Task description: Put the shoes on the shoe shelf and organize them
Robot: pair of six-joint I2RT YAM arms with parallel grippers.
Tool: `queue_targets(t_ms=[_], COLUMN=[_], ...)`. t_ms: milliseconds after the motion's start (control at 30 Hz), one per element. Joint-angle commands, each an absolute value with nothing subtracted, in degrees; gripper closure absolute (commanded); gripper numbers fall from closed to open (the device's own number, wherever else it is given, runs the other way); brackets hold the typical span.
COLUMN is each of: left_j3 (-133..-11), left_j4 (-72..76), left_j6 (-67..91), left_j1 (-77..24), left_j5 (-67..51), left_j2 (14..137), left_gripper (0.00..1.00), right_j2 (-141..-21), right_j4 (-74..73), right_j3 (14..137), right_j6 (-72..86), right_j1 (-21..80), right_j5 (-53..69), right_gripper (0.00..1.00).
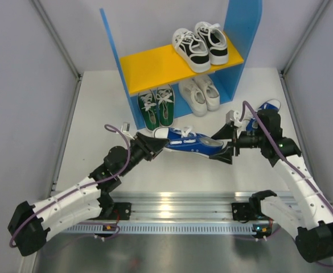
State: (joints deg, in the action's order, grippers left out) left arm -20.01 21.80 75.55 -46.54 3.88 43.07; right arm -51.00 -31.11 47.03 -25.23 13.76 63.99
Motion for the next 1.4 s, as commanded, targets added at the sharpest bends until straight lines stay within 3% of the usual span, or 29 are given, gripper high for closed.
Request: queue_targets(t_ms=[0, 133, 233, 267, 333, 367, 467, 600, 633, 667, 700, 767, 800, 867, 1133, 1367], left_j3=[-21.45, -21.45, -20.92, -20.92, -20.83, -20.83, -20.83, -20.57, -20.39, -19.96, -19.86, -19.86, -20.04, -20.65, -26.79, -34.71], left_j4=[33.84, 34.54, 35.15, 35.33, 35.68, 35.77, 36.12, 36.12, 35.95, 35.77, 35.68, 33.59, 32.88, 30.16, 16.56, -5.25], left_j6=[79.19, 79.54, 79.81, 79.89, 80.16, 80.24, 80.25, 80.33, 80.33, 80.33, 80.25, 80.07, 79.20, 78.05, 69.71, 58.81], left_j1=[-46.32, -46.32, -46.32, -46.32, -46.32, -46.32, -46.32, -46.32, -46.32, -46.32, -46.32, -46.32, -46.32, -46.32, -46.32, -46.32], left_j5=[3.25, 2.99, 3.08, 3.08, 3.08, 3.08, 2.99, 3.08, 3.16, 3.25, 3.34, 3.95, 4.13, 4.39, 5.36, 11.16], left_j2=[43.06, 43.51, 43.59, 43.77, 43.86, 43.94, 44.12, 44.03, 43.77, 43.51, 43.33, 42.10, 41.23, 40.35, 36.74, 31.29], left_gripper=[1.00, 1.00, 1.00, 1.00, 1.00, 1.00, 1.00, 0.99, 0.94, 0.86, 0.62, 0.43, 0.27, 0.18, 0.02, 0.02], right_j2=[-51.59, -52.47, -53.35, -53.61, -54.05, -54.40, -55.02, -55.37, -55.37, -55.46, -55.28, -55.02, -54.76, -54.32, -52.82, -55.10], right_j4=[-27.25, -26.11, -25.93, -25.93, -26.28, -26.71, -28.38, -31.46, -33.55, -34.36, -34.63, -35.41, -35.42, -34.89, -33.31, -32.26], right_j3=[48.51, 48.60, 49.13, 49.57, 50.01, 50.27, 51.76, 54.66, 55.36, 56.68, 57.12, 58.44, 58.62, 58.89, 60.64, 68.55], right_j6=[-23.91, -23.03, -23.11, -23.20, -23.73, -24.17, -25.92, -27.24, -28.38, -28.30, -27.87, -26.72, -25.76, -24.79, -20.74, -17.58], right_j1=[15.47, 16.43, 16.87, 17.14, 17.23, 17.31, 17.40, 17.31, 17.31, 17.14, 16.88, 16.26, 15.91, 15.30, 13.80, 13.62], right_j5=[62.94, 62.22, 62.49, 62.49, 62.75, 62.84, 62.67, 63.02, 63.28, 63.11, 62.84, 62.31, 62.05, 62.14, 60.65, 56.87], right_gripper=[0.17, 0.24, 0.40, 0.51, 0.61, 0.75, 0.99, 1.00, 1.00, 1.00, 1.00, 1.00, 1.00, 1.00, 1.00, 1.00])
